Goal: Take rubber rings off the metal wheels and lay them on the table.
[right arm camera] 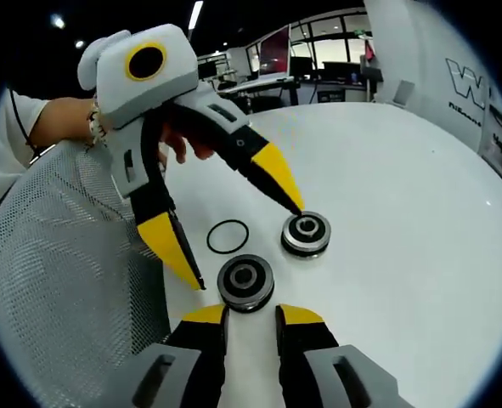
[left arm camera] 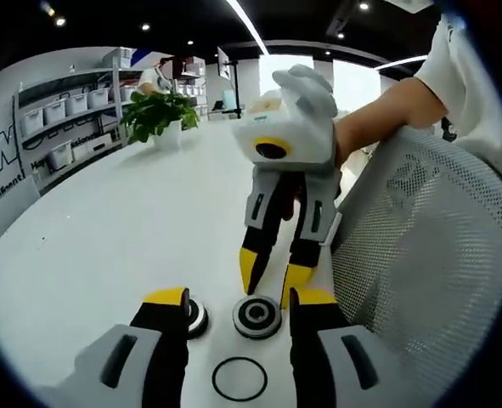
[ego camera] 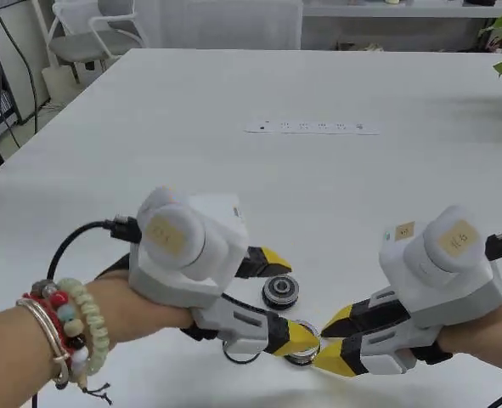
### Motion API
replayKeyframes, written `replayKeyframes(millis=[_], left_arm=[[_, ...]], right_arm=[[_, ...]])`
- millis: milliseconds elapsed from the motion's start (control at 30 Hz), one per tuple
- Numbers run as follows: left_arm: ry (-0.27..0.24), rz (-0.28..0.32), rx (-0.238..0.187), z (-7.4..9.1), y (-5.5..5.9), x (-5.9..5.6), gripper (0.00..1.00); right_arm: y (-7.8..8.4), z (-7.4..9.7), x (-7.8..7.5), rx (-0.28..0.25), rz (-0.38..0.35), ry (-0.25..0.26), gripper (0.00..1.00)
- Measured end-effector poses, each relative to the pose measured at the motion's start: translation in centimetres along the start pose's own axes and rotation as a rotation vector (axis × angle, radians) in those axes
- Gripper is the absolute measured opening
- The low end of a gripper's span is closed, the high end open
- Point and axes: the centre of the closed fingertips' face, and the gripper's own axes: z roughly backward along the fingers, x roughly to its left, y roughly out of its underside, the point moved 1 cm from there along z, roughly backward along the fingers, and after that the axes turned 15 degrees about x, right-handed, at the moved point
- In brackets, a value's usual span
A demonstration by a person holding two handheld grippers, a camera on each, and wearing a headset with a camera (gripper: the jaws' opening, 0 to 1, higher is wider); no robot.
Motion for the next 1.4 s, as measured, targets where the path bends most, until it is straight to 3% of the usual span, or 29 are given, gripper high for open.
replayKeyframes(millis=[67, 233, 333, 400, 1067, 1400], left_arm=[[-0.010, -0.053, 0.022, -0.3, 0.3, -0.3, 0.38], [0.018, -0.022, 0.009, -0.9, 0.3, -1.0, 0.33], [-0.005, -0.033, 0.029, -1.3, 1.0, -0.8, 0.22], [-0.011, -0.019, 0.020, -1.2, 1.1, -0.6, 0.18], [0.021, 0.018, 0.000, -1.3, 1.2, -1.3, 0.09], [0.022, 0.026, -0.013, -1.4, 1.3, -1.2, 0.09]], right_arm=[[0.0, 0.0, 0.0, 0.001, 0.002, 0.001, 0.20], [0.0, 0.0, 0.0, 0.000, 0.002, 0.002, 0.19], [0.0, 0.0, 0.0, -0.001, 0.001, 0.000, 0.19], [0.0, 0.0, 0.0, -0.001, 0.004, 0.001, 0.19], [-0.3, -0.2, 0.2, -0.007, 0.037, 0.011, 0.19], [0.0, -0.2, 0.3, 0.016, 0.087, 0.021, 0.10]])
